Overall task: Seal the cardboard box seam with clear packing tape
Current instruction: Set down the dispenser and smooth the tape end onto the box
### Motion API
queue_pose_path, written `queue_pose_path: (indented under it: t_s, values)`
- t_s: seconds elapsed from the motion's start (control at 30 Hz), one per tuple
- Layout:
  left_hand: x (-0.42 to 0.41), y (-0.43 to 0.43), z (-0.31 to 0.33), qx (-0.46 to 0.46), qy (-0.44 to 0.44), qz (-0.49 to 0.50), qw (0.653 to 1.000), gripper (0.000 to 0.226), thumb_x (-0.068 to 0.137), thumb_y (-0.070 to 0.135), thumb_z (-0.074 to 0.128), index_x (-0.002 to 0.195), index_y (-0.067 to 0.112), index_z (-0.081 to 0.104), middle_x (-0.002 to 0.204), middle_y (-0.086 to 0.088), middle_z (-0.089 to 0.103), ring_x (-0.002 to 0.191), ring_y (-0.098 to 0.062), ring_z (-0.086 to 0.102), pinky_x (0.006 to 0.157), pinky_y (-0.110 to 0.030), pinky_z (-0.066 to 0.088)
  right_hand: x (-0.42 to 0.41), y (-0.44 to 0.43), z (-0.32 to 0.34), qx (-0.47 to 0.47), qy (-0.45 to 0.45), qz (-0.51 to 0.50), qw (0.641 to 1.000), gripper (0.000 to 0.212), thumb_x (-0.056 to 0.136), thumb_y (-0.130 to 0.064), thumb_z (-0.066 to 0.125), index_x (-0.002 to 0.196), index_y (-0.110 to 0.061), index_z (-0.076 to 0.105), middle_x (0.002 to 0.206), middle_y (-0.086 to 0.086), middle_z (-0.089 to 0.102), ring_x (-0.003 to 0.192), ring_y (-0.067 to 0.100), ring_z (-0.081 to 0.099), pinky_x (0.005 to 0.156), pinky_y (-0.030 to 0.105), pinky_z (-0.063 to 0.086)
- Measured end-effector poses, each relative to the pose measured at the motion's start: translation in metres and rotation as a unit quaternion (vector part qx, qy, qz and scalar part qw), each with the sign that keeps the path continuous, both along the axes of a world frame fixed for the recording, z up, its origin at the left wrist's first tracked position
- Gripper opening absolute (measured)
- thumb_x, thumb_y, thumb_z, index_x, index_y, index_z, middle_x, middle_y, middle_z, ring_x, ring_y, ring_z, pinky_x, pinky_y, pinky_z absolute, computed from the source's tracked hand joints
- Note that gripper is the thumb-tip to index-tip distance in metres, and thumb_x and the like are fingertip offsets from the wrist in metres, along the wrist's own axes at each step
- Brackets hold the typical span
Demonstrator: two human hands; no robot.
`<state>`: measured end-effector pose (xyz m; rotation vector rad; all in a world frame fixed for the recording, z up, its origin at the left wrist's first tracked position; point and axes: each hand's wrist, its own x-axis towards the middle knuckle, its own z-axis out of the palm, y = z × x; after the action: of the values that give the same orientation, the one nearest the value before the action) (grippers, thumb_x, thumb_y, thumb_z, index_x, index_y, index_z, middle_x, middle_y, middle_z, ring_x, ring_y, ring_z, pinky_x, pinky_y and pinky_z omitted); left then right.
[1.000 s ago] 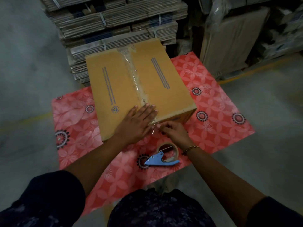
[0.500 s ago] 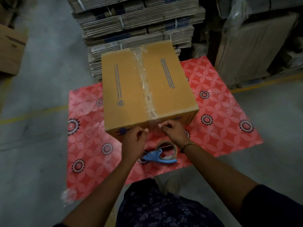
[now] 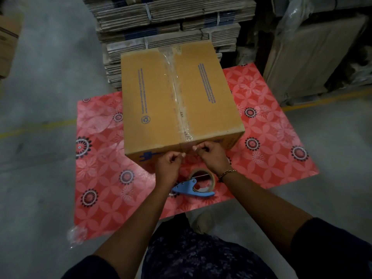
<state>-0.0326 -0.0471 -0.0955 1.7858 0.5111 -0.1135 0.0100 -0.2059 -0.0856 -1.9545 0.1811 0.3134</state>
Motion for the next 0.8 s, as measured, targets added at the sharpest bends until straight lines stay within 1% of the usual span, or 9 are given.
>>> queue_pose_path:
  t_s: [0.07,0.17,0.2,0.3,0.4,0.53,0.63,0.73,0.8]
  values:
    - [0.000,-0.002,0.002,-0.021,0.010,0.001,1.000,0.017,0.084,0.032,0.075,0.083,0.016,0.074,0.077,-0.008,0.073,0.070,-0.022,0.064,0.071,-0.048,0.054,-0.001,0.001,-0.001,-0.010,-0.004,-0.003,1.000,0.015,0.092,-0.025,0.071,0.086,-0.012,0.074,0.085,0.007,0.076,0.081,0.023,0.070,0.076,0.037,0.055]
    - [0.003,-0.005,0.002,-0.046,0.019,0.000,0.999,0.046,0.070,0.054,0.075,0.093,0.014,0.077,0.085,-0.007,0.077,0.078,-0.021,0.069,0.071,-0.041,0.054,-0.002,0.000,-0.001,-0.009,-0.007,0.004,1.000,0.019,0.092,-0.023,0.071,0.089,-0.004,0.075,0.087,0.013,0.077,0.082,0.029,0.070,0.077,0.042,0.055]
    - [0.004,-0.006,0.002,-0.051,0.016,0.000,0.999,0.046,0.070,0.054,0.076,0.092,0.014,0.077,0.082,-0.006,0.077,0.074,-0.019,0.068,0.069,-0.039,0.052,-0.002,-0.001,-0.001,-0.002,-0.006,0.008,1.000,0.019,0.092,-0.021,0.071,0.089,-0.002,0.075,0.086,0.013,0.076,0.079,0.026,0.068,0.076,0.041,0.055]
    - [0.008,-0.008,0.000,-0.057,-0.004,0.014,0.998,0.014,0.084,0.034,0.078,0.079,0.021,0.076,0.066,0.004,0.071,0.060,-0.016,0.059,0.065,-0.041,0.049,0.000,-0.003,0.000,0.017,0.005,0.012,1.000,0.018,0.092,-0.019,0.072,0.089,-0.001,0.075,0.085,0.014,0.076,0.076,0.017,0.065,0.073,0.037,0.054]
    - [0.010,-0.010,-0.004,-0.040,-0.013,0.027,0.999,0.019,0.088,0.030,0.074,0.071,0.022,0.073,0.060,0.004,0.067,0.055,-0.019,0.054,0.061,-0.047,0.051,0.002,-0.002,-0.001,0.012,0.008,0.004,1.000,0.018,0.091,-0.020,0.073,0.089,-0.003,0.076,0.082,0.009,0.075,0.072,0.014,0.065,0.070,0.033,0.053]
    - [0.012,-0.015,-0.005,0.004,-0.031,0.037,0.999,0.036,0.080,0.055,0.065,0.073,0.021,0.074,0.060,0.004,0.067,0.053,-0.018,0.056,0.060,-0.045,0.053,0.002,0.003,-0.004,0.017,0.007,-0.028,0.999,0.019,0.091,-0.023,0.073,0.090,-0.005,0.079,0.083,0.009,0.078,0.070,0.012,0.067,0.068,0.028,0.054]
    - [0.013,-0.017,-0.007,0.017,-0.033,0.057,0.998,0.042,0.079,0.058,0.064,0.079,0.018,0.078,0.060,0.005,0.068,0.055,-0.017,0.060,0.062,-0.043,0.056,0.002,0.006,-0.007,0.033,0.009,-0.056,0.998,0.014,0.088,-0.022,0.076,0.088,-0.008,0.080,0.080,0.007,0.078,0.070,0.013,0.069,0.071,0.031,0.057]
    - [0.012,-0.019,-0.011,-0.010,-0.016,0.080,0.997,0.025,0.081,0.048,0.072,0.077,0.025,0.079,0.057,0.010,0.069,0.053,-0.009,0.059,0.063,-0.037,0.054,0.001,0.006,-0.008,0.056,0.019,-0.074,0.995,0.007,0.085,-0.022,0.078,0.079,-0.018,0.080,0.072,0.000,0.076,0.066,0.011,0.069,0.072,0.035,0.058]
    - [0.014,-0.021,-0.012,-0.051,-0.002,0.094,0.994,0.014,0.084,0.036,0.077,0.071,0.032,0.079,0.055,0.012,0.070,0.050,-0.003,0.058,0.062,-0.031,0.051,0.002,0.005,-0.009,0.064,0.025,-0.083,0.994,0.015,0.083,-0.023,0.079,0.069,-0.026,0.077,0.065,-0.008,0.075,0.063,0.007,0.068,0.070,0.034,0.058]
